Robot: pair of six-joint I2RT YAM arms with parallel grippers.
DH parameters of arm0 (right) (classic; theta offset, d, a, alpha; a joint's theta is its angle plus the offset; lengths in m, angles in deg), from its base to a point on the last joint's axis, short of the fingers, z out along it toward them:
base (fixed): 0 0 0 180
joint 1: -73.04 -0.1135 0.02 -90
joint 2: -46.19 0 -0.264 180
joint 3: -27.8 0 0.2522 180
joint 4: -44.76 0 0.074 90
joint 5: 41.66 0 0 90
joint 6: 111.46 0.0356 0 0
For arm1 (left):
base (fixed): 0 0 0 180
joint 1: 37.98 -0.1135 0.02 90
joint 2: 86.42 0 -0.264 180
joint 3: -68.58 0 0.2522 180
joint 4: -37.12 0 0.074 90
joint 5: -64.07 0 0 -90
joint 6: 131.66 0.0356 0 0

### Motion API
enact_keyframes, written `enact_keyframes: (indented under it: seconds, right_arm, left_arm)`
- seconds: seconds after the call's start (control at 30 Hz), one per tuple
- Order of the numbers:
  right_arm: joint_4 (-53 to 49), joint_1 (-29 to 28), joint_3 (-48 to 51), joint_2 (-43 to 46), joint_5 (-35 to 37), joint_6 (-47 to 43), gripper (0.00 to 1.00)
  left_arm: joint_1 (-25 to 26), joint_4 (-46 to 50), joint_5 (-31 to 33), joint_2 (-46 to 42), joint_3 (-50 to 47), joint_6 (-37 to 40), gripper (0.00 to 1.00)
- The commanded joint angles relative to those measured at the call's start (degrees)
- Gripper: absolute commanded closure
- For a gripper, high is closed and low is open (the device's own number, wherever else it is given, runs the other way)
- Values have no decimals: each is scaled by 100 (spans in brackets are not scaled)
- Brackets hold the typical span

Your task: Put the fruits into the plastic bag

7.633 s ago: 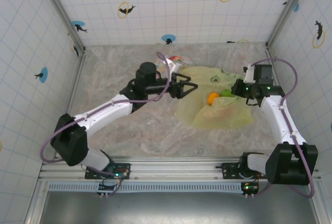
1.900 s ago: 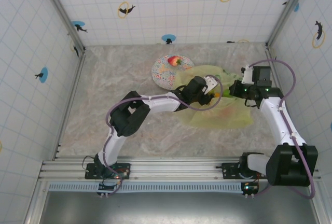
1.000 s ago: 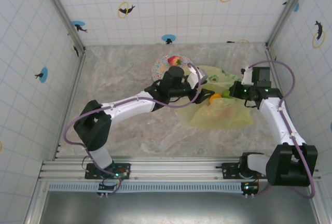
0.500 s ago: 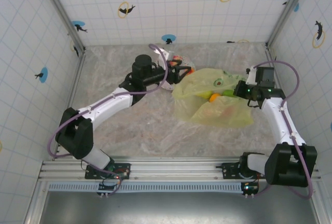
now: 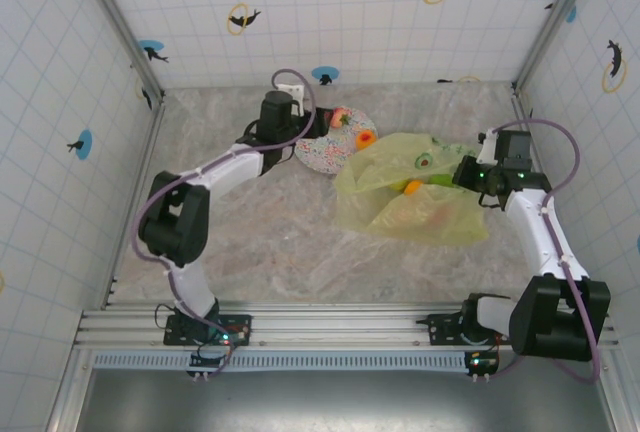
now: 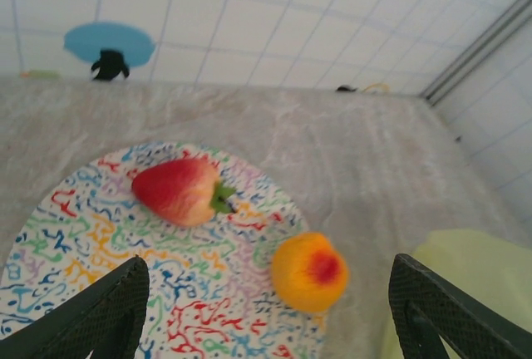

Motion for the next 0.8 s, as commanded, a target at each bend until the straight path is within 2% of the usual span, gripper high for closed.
enact_keyframes:
  seconds: [0.0, 0.2, 0.4, 0.57, 0.77]
  right_arm:
    - [138, 27, 16, 18, 26, 24, 100]
    - [168, 26, 29, -23, 0, 24, 100]
    - [180, 23, 35, -73, -36, 25, 100]
    - [168, 20, 55, -67, -11, 16, 100]
    - [151, 27, 97, -47, 8, -1, 100]
  left_arm:
    - [13, 199, 116, 400, 458, 728, 22]
    - [25, 540, 161, 1164, 1157, 1986, 20]
    - [25, 1068, 383, 1953, 2119, 2887, 19]
    - [22, 1384, 480, 2498, 2822, 3413, 19]
    - [25, 1441, 400, 3043, 3234, 3694, 18]
